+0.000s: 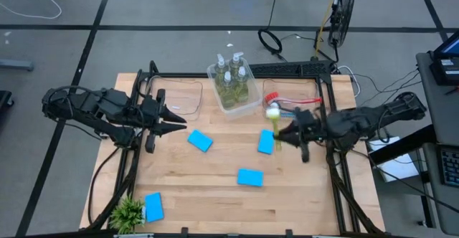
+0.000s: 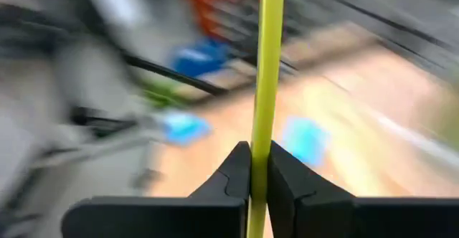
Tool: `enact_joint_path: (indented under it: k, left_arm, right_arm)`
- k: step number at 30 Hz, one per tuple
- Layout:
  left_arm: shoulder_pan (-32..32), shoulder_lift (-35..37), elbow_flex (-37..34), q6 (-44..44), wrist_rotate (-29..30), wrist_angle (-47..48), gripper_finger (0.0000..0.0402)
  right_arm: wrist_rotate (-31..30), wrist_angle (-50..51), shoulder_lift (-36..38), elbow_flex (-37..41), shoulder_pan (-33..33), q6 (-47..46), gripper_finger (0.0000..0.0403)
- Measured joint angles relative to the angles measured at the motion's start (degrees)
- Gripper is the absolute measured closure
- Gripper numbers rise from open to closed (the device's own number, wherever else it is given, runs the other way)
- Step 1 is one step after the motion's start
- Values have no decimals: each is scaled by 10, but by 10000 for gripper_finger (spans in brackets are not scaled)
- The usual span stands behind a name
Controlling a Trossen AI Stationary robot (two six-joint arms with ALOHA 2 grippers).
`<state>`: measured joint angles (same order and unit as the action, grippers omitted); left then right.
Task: Pick & Place Kitchen Sink Supplies
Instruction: Put the green dish brush into the right transparent bin
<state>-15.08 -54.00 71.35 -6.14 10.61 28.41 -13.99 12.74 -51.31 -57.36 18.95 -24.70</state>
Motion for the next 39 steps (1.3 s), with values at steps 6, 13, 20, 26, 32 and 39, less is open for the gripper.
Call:
enact_joint_path:
  k: [6, 13, 20, 26, 32, 39]
  left_arm:
    - [0, 0, 0, -3, 8, 0, 330]
    - [0, 0, 0, -2, 48, 0, 330]
    - [0, 0, 0, 0, 49, 1, 330]
    - [0, 0, 0, 0, 49, 1, 330]
    - [0, 0, 0, -17, 49, 1, 330]
    - [0, 0, 0, -17, 49, 1, 330]
  right_arm:
    - [-150, 262, 20, 0, -39, -130, 390]
    - [-157, 375, 13, 0, -154, -41, 390]
    - [-99, 399, -13, 0, -295, 119, 390]
    - [-98, 401, -57, 0, -398, 256, 390]
    - [-84, 400, -119, 0, -466, 367, 390]
    - [-54, 404, -178, 0, -503, 442, 389]
